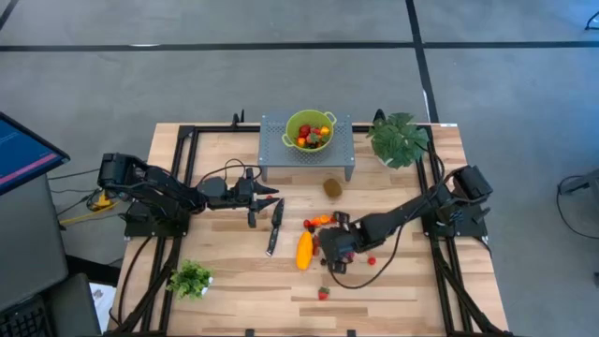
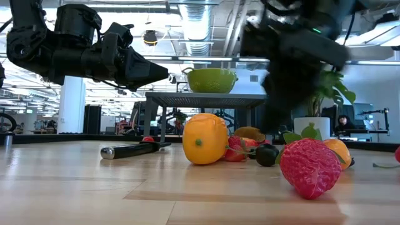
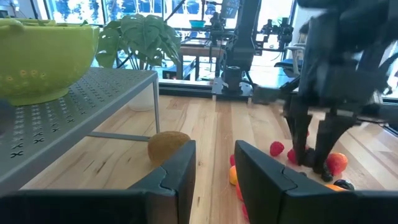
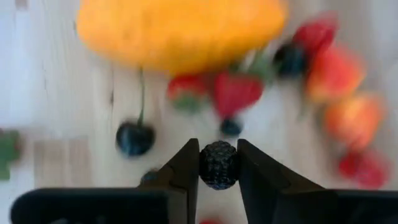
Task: Pick & Place Fruit
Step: Put the blackberry into the green strainer bowl on the shelf
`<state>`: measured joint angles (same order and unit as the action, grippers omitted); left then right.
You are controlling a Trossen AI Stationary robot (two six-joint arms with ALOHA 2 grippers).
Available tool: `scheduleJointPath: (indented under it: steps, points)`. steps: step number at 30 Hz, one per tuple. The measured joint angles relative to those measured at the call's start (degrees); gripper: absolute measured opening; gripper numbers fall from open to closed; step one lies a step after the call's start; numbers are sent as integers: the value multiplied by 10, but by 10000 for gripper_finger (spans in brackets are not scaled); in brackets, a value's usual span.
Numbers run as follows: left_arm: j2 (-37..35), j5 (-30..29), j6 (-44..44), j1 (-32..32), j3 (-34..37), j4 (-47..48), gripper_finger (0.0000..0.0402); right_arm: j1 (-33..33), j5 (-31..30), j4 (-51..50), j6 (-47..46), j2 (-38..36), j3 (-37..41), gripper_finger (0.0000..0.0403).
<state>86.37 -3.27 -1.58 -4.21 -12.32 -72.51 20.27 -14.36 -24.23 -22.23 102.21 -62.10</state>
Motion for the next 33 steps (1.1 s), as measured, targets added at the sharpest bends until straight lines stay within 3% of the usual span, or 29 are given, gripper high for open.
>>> scheduleJointPath:
  steps: [7,12,19,33]
  points:
    - [0,-2,0,0,0,0,106,-70,-3,0,197,-1,-128,88]
    - [0,-2,0,0,0,0,106,-138,-7,-26,277,-2,-229,81]
    - [0,-2,0,0,0,0,106,-237,-7,-88,288,-3,-333,86]
    - [0,0,0,0,0,0,106,-403,-7,-144,242,2,-342,87]
